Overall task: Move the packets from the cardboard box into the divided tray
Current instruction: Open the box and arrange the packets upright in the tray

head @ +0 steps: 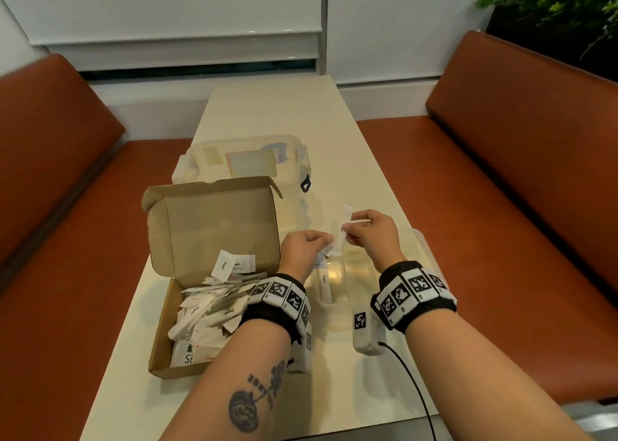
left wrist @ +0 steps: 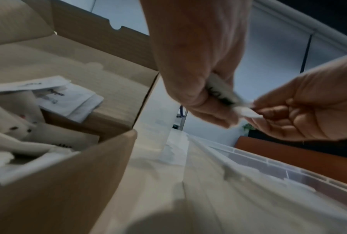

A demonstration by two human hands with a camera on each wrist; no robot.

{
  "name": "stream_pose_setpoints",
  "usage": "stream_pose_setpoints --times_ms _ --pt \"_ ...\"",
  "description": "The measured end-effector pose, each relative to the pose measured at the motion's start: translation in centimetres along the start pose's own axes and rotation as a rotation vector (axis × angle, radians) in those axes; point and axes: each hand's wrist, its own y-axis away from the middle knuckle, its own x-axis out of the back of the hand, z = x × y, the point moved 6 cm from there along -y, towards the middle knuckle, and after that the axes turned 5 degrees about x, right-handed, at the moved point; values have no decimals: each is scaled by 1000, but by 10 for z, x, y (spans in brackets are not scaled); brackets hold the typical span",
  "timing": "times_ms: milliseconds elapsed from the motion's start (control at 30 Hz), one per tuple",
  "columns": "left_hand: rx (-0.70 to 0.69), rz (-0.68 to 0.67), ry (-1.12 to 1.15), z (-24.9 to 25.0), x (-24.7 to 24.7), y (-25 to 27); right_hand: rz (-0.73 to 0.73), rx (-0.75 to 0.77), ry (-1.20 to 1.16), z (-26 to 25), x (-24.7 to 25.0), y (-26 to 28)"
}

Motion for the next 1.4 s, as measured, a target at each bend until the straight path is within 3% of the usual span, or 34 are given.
stream_pose_setpoints --times_ms 100,200,367,567,767,867,1167,1233,1333,1400 --pt "-18 116 -1 1 8 -4 39 -51 159 4 5 1" --pt "-63 186 -35 4 13 -7 -154 -58 447 8 -15 9" --pt "-85 211 -51 2 14 -9 -344 142 981 14 -57 20" --pt "-97 203 -59 1 17 -10 -482 235 1230 25 -72 25" --pt "-96 187 -58 2 15 -8 -517 356 1428 16 -62 19" --pt "-98 177 -50 3 13 -8 -618 344 1540 21 -56 21" --pt "-135 74 -14 1 5 -4 -628 348 1348 31 -50 24" --pt "-134 52 0 1 3 -3 -526 340 1178 29 -45 22" --pt "-100 31 26 0 0 0 -195 250 746 14 -25 13" --pt "-70 16 41 -1 -2 1 -69 223 510 4 -15 9"
